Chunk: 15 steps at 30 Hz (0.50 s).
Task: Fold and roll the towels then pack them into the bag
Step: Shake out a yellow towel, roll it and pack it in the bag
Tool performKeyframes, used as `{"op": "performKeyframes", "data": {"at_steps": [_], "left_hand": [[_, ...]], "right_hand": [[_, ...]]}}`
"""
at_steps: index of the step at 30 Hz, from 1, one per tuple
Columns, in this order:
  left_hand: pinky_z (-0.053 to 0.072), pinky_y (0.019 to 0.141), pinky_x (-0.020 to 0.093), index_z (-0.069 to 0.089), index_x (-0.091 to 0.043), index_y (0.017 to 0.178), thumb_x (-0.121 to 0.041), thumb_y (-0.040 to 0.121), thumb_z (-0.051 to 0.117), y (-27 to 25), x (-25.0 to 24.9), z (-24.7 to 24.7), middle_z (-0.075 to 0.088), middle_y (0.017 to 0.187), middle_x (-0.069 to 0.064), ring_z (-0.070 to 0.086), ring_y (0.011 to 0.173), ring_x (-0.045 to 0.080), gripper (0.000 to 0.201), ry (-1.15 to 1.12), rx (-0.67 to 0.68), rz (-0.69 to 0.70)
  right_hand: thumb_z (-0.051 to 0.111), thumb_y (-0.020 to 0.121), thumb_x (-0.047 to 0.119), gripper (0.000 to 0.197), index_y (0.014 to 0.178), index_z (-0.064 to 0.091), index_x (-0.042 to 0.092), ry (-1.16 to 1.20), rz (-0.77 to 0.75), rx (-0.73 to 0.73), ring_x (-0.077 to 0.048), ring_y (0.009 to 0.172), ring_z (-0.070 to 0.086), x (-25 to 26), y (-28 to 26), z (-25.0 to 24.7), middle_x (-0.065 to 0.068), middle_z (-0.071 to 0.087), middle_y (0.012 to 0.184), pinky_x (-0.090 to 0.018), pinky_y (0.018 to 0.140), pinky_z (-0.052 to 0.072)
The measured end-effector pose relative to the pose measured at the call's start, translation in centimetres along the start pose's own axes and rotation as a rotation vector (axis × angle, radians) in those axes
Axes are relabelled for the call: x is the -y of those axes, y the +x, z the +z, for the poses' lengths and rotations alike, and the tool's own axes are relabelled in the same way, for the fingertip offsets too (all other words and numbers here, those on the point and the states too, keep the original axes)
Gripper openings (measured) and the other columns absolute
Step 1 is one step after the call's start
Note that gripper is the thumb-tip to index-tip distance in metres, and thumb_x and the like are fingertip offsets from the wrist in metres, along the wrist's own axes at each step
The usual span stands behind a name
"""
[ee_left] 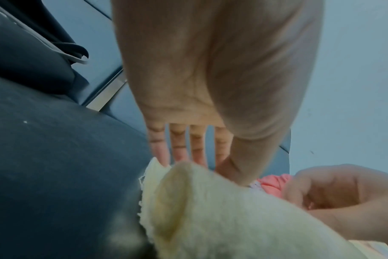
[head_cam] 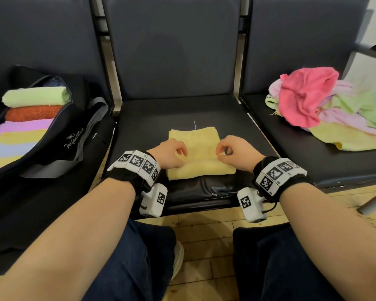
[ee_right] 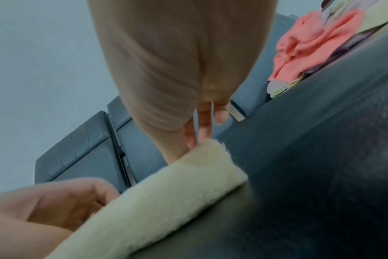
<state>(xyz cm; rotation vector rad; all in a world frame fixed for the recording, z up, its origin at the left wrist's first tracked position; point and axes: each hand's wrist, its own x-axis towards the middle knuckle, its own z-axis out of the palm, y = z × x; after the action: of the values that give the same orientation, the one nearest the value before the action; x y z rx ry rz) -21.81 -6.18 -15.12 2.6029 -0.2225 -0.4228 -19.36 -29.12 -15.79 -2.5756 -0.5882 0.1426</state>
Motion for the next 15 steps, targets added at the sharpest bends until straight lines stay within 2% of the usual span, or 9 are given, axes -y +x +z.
{"op": "performKeyframes", "data": {"at_steps": [2,4,6,9,11,13,15], "left_hand": [[0.042,0.069,0.018,0.058,-0.028,0.085,-0.003,0.083,0.057,-0.2,-0.2,0.0,0.052,0.096,-0.009,0.051,0.084,0.012,0.025,-0.018,-0.013,0.068],[0.038,0.063,0.013,0.061,-0.026,0.082,0.000,0.084,0.052,-0.4,-0.4,-0.1,0.054,0.088,-0.013,0.050,0.076,0.006,0.027,0.011,-0.007,0.080],[0.040,0.068,0.017,0.065,-0.025,0.087,-0.008,0.088,0.052,-0.5,-0.6,-0.3,0.054,0.086,-0.016,0.050,0.078,0.005,0.021,0.075,-0.032,0.074],[0.049,0.081,0.026,0.067,-0.026,0.092,-0.030,0.087,0.061,-0.6,-0.5,-0.4,0.062,0.095,-0.012,0.057,0.089,0.009,0.009,0.094,-0.027,0.066],[0.049,0.079,0.025,0.066,-0.026,0.093,-0.042,0.080,0.069,-0.7,-0.3,-0.4,0.060,0.091,-0.014,0.057,0.087,0.008,0.020,0.066,0.018,0.050],[0.049,0.080,0.026,0.063,-0.028,0.096,-0.044,0.075,0.075,-0.8,-0.1,-0.5,0.056,0.089,-0.015,0.057,0.088,0.009,0.030,0.089,0.060,0.049],[0.050,0.083,0.029,0.059,-0.028,0.103,-0.037,0.073,0.079,-0.9,0.0,-0.5,0.053,0.093,-0.014,0.058,0.093,0.014,0.037,0.109,0.109,0.031]], "right_hand": [[0.057,0.087,0.009,0.019,0.082,0.065,0.025,0.028,-0.004,0.028,-0.003,0.068,0.048,0.5,-0.4,-0.3,0.016,0.053,0.075,-0.020,0.070,0.037],[0.056,0.086,0.012,0.018,0.085,0.071,0.022,0.058,0.026,0.071,-0.003,0.071,0.054,0.9,-0.9,-0.8,0.015,0.058,0.074,-0.019,0.070,0.041],[0.060,0.085,0.018,0.015,0.092,0.074,0.019,0.078,0.059,0.128,-0.008,0.081,0.059,1.0,-1.2,-1.2,0.010,0.064,0.082,-0.023,0.078,0.048],[0.069,0.080,0.032,0.019,0.097,0.068,0.026,-0.017,0.101,0.233,-0.014,0.092,0.058,1.0,-1.2,-1.2,0.007,0.062,0.100,-0.029,0.086,0.049],[0.072,0.074,0.037,0.028,0.099,0.061,0.029,-0.130,0.101,0.275,-0.018,0.096,0.055,0.9,-1.1,-0.9,0.007,0.057,0.106,-0.035,0.088,0.048],[0.073,0.072,0.031,0.032,0.097,0.054,0.030,-0.174,0.082,0.282,-0.020,0.096,0.054,0.9,-1.0,-0.6,0.007,0.054,0.107,-0.038,0.087,0.048],[0.069,0.073,0.020,0.029,0.097,0.054,0.026,-0.178,0.054,0.276,-0.021,0.095,0.056,1.0,-1.0,-0.4,0.006,0.055,0.104,-0.037,0.084,0.049]]}}
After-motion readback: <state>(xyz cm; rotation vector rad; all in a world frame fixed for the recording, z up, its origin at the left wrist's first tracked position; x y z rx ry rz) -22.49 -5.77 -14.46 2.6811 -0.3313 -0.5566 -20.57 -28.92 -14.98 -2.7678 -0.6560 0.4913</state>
